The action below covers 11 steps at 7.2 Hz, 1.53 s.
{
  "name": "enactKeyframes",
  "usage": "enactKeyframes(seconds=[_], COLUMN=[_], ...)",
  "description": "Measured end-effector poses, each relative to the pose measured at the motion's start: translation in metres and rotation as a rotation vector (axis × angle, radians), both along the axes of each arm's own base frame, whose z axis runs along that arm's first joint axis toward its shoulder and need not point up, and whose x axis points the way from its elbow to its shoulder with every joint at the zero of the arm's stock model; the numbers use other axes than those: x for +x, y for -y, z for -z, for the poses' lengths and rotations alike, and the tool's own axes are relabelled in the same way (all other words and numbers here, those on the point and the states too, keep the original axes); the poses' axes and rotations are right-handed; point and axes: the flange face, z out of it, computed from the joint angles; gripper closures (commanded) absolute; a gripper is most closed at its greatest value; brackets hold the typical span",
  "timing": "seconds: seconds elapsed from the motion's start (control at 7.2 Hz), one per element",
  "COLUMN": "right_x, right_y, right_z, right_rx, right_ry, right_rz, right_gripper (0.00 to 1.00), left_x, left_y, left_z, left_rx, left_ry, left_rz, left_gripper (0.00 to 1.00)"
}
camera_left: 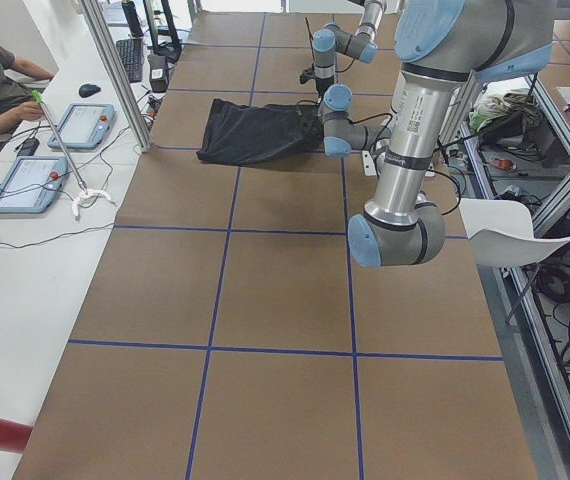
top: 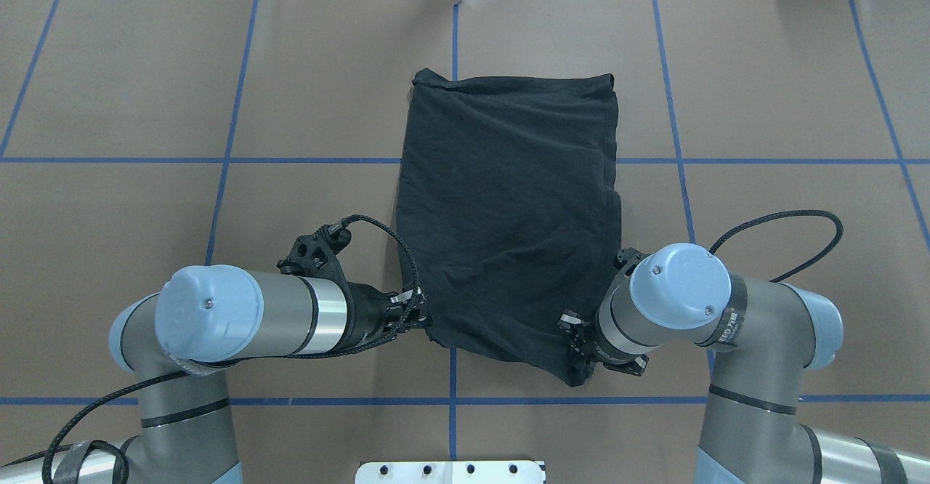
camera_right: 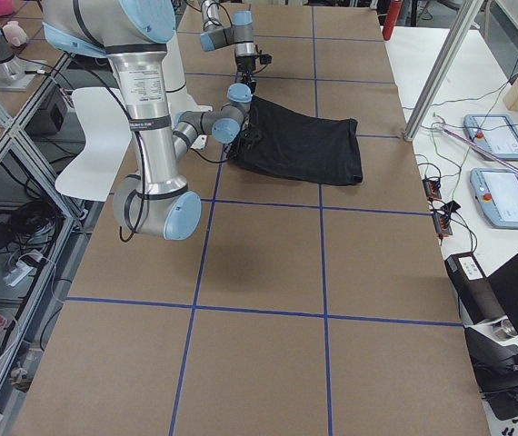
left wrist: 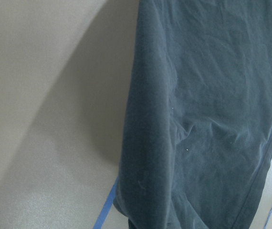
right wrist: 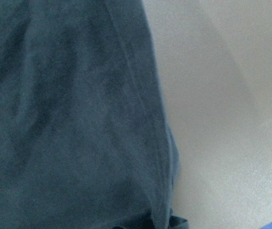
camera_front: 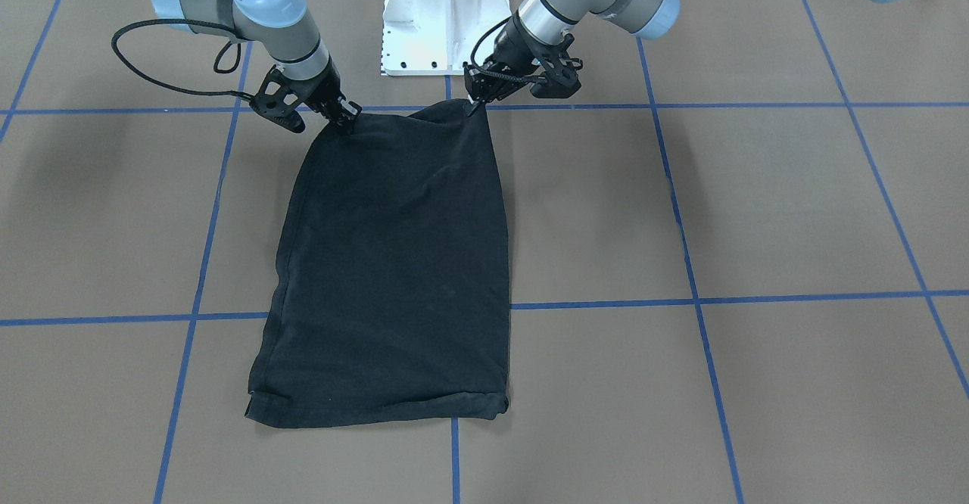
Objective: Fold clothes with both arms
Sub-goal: 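Hold the shirt's near edges with both grippers, then lift the shirt's near edge with both grippers, pulling it upward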
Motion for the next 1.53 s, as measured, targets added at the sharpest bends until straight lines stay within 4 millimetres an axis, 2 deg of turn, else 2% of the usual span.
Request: enactKeyframes(seconds=[0.42,0.69,1.11,1.53], right_x=[0.008,0.022,0.038,0.043], right_y=[0.0,-0.01,-0.037,-0.063], right_z=[0.009,0.02,0.034,0.024], right_rx=[-0.009,-0.009,-0.049,-0.074], right_ry=[0.022,0.066,0.125,0.118], right_rz=[-0.007,0.053,0.176,0.238], right_gripper=[1.0,1.0,1.0,1.0], left_x=[-0.015,-0.021,-0.021,-0.017], left_y=[-0.002,-0.007,-0.014,-0.035], left_z=[0.01,0.012,-0.013,-0.034], left_rx=[0.003,-0.011,-0.035,-0.06], left_ry=[-0.014,0.007,0.058,0.101], left_rz=[0.001,-0.008,-0.036,-0.114], left_gripper=[1.0,1.0,1.0,1.0])
